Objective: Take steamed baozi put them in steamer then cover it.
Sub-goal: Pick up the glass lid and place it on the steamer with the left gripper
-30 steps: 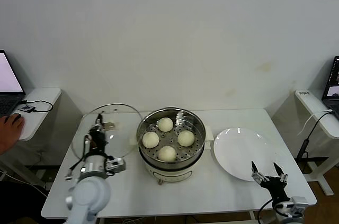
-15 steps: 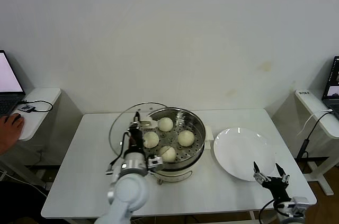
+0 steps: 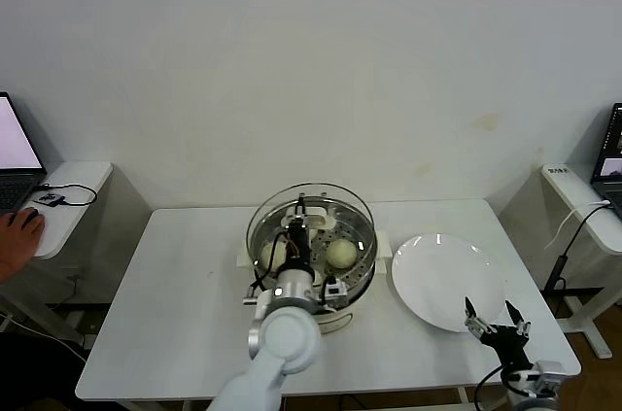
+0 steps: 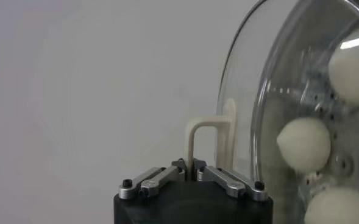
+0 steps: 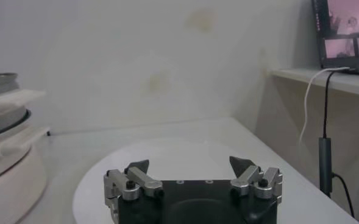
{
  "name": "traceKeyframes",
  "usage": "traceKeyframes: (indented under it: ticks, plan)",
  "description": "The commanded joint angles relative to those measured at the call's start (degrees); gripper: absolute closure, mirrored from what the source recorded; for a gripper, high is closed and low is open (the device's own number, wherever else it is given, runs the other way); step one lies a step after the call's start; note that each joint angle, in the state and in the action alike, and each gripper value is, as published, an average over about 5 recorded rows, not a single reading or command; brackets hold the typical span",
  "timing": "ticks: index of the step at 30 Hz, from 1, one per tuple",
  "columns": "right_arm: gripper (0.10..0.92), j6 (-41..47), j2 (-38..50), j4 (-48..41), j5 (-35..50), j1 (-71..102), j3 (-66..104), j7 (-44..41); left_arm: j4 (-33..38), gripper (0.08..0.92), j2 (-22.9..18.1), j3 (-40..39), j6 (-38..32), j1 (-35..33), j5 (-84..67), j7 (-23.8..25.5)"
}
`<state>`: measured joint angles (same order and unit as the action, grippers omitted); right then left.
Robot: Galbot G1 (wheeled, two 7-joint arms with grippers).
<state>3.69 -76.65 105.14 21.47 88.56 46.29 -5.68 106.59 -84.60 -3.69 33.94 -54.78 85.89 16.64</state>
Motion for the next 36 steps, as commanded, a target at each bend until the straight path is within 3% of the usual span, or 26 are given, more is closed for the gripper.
traceKeyframes:
  ticks: [1, 36]
  plan:
    - [0.203, 0.0, -0.1, -0.2, -0.1, -0.3, 0.1, -0.1, -3.9, 0.864, -1.6, -3.6, 0.6, 3.0, 1.5, 1.1]
    - [0.203, -0.6, -0.9, -1.4, -0.8, -0.7, 0.0, -0.4, -5.5, 0.864, -1.4, -1.9, 0.4, 0.6, 6.8, 3.3]
